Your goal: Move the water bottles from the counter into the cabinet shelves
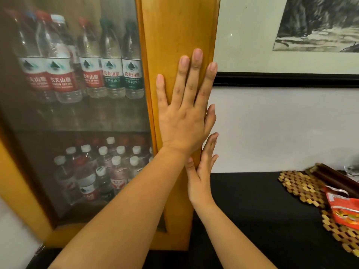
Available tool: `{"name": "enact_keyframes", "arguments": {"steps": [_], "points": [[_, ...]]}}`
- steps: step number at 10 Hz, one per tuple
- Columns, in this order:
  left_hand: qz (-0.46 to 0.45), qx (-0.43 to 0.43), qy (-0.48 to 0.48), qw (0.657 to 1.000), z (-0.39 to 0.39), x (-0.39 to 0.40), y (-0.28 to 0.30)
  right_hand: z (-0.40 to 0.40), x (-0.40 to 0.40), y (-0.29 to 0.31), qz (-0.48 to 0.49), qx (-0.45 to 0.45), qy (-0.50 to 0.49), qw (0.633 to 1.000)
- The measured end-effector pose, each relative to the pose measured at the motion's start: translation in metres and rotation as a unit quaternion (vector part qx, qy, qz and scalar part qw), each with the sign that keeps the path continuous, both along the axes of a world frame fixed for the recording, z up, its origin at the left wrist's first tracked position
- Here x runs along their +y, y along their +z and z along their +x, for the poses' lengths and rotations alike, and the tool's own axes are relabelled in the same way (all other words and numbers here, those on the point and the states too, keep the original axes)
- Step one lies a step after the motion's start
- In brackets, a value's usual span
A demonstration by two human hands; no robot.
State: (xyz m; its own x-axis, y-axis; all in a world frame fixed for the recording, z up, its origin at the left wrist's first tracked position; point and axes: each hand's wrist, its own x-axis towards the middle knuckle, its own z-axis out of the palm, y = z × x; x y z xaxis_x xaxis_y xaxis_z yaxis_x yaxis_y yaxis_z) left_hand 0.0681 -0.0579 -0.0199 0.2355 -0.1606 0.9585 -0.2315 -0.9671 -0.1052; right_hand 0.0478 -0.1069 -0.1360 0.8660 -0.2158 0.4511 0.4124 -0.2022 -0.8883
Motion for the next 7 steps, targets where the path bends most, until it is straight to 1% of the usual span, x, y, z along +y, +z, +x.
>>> {"name": "enact_keyframes", "arguments": {"steps": [1, 2, 3, 4, 5, 6, 7], "points": [[0.005, 0.002, 0.016, 1.0, 0.017, -0.002, 0.0, 0.021, -0.003, -0.001, 0.018, 0.003, 0.02, 1.0], [0.001, -0.004, 0.014, 1.0, 0.028, -0.003, -0.001, 0.028, -0.005, -0.005, 0.073, -0.013, 0.074, 0.994], [0.008, -0.005, 0.014, 1.0, 0.029, -0.002, 0.0, 0.027, -0.005, -0.005, 0.083, -0.007, 0.074, 0.994], [0.011, 0.019, 0.011, 1.0, 0.026, -0.001, 0.0, 0.019, -0.01, 0.005, 0.082, 0.02, 0.083, 0.993], [0.018, 0.056, -0.024, 0.998, 0.014, 0.005, -0.002, -0.001, -0.018, 0.023, 0.068, 0.037, 0.056, 0.995], [-0.013, 0.164, -0.154, 0.974, -0.019, 0.016, -0.043, -0.044, -0.034, 0.044, 0.055, 0.031, 0.02, 0.998], [-0.072, 0.326, -0.224, 0.916, -0.071, 0.046, -0.102, -0.105, -0.051, 0.059, 0.088, 0.008, 0.012, 0.996]]}}
